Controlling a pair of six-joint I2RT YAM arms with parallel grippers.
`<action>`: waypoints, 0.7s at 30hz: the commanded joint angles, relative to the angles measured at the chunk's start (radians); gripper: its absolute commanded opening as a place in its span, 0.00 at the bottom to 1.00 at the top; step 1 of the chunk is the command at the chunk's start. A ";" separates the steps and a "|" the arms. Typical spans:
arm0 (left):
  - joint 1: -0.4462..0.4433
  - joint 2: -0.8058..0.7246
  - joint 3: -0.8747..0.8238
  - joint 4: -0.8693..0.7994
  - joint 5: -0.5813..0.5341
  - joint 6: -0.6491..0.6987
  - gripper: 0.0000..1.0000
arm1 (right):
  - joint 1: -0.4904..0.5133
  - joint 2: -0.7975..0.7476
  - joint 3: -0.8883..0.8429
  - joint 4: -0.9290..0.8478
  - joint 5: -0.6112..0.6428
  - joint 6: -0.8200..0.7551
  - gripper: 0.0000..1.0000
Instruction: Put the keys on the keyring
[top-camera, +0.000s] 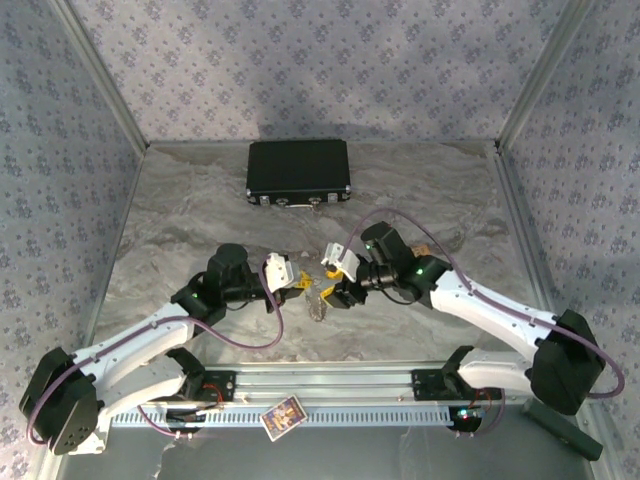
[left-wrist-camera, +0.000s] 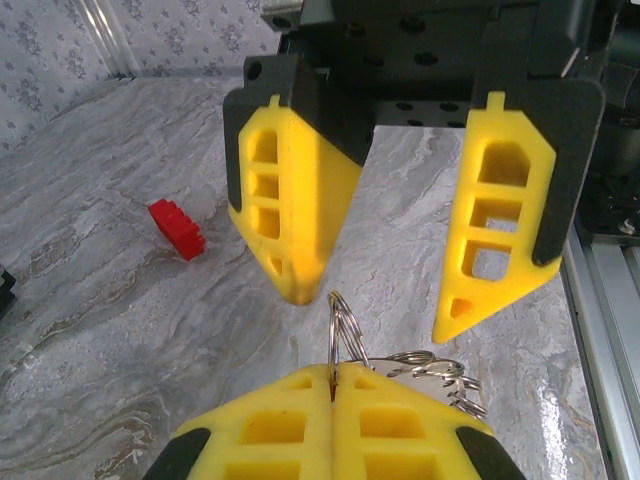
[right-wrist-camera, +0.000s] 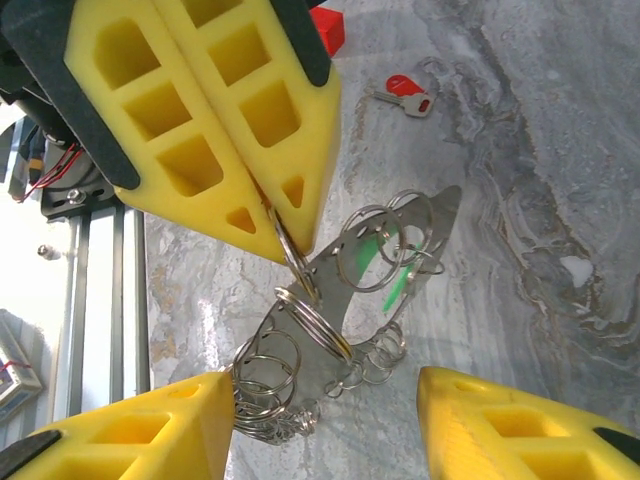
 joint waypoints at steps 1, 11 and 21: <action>-0.005 -0.024 0.005 0.031 0.003 0.012 0.00 | 0.018 -0.001 0.013 0.009 -0.065 -0.046 0.51; -0.007 -0.023 0.005 0.033 -0.012 0.011 0.00 | 0.069 -0.109 -0.079 0.044 -0.054 -0.145 0.50; -0.009 -0.022 0.008 0.029 -0.008 0.013 0.00 | 0.071 -0.165 -0.096 0.104 0.080 -0.153 0.33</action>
